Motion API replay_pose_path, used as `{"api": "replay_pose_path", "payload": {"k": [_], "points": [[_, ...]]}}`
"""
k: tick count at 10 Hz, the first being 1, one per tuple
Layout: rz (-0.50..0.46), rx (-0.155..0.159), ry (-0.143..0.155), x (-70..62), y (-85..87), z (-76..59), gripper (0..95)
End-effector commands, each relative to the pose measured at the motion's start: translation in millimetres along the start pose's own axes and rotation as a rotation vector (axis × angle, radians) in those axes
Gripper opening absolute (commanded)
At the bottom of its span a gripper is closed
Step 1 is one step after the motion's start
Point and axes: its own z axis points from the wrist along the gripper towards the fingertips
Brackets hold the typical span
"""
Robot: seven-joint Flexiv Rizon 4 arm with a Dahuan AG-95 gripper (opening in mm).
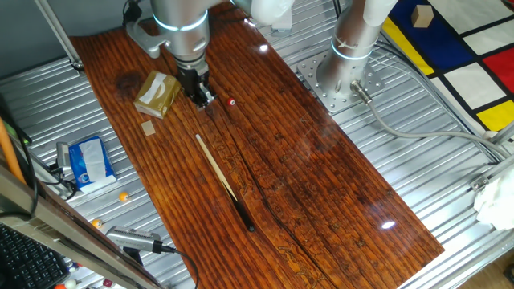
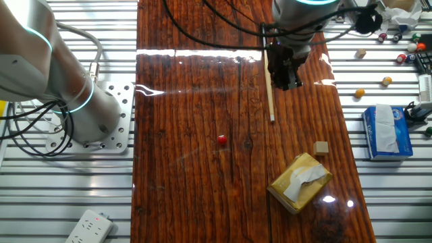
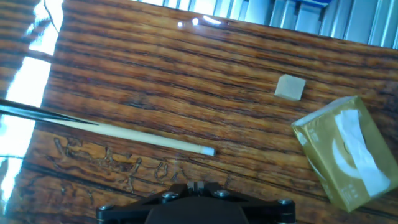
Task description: Hit the pool ball
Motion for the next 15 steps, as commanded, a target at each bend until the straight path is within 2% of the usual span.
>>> {"api": "replay_pose_path", "payload": {"k": [1,3,6,15], "points": [[-0.137,0.015,0.006,-2.9,4.7,1.0,0.0],[-0.167,0.049,0.012,-15.0,17.6,4.0,0.0],[-0.188,0.053,0.014,-28.7,23.1,2.8,0.0],[-0.161,0.06,0.003,-30.1,23.6,2.7,0.0]]}}
